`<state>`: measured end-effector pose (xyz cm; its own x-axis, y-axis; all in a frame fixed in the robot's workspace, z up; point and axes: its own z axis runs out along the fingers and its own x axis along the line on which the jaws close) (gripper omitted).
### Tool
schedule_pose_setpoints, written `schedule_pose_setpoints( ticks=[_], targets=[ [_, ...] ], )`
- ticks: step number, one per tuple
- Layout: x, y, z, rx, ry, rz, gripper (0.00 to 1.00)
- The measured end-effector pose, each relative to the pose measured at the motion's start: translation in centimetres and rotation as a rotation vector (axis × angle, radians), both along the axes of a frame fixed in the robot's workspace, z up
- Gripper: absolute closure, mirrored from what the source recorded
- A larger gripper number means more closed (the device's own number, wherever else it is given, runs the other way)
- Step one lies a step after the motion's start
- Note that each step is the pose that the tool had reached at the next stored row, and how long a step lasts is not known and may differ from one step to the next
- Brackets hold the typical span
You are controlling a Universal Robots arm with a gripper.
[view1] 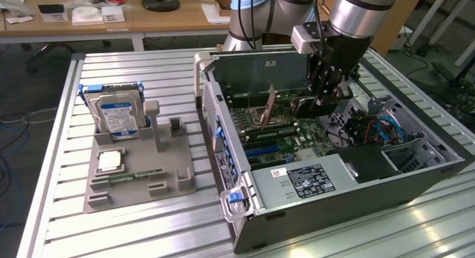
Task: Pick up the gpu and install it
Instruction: 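Insert the gpu into the slot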
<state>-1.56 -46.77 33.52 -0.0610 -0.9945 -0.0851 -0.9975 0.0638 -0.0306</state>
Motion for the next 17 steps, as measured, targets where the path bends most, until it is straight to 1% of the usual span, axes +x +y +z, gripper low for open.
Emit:
schedule_pose_setpoints(
  ticks=[12,14,17],
  targets=[
    [-0.07,-0.04,-0.17,0.0002,0.0,0.0,0.73],
    [-0.12,-0.21,-0.18,0.0001,0.0,0.0,0.73],
    [-0.21,-0.63,-0.18,0.0,0.0001,0.001,0.73]
  ],
)
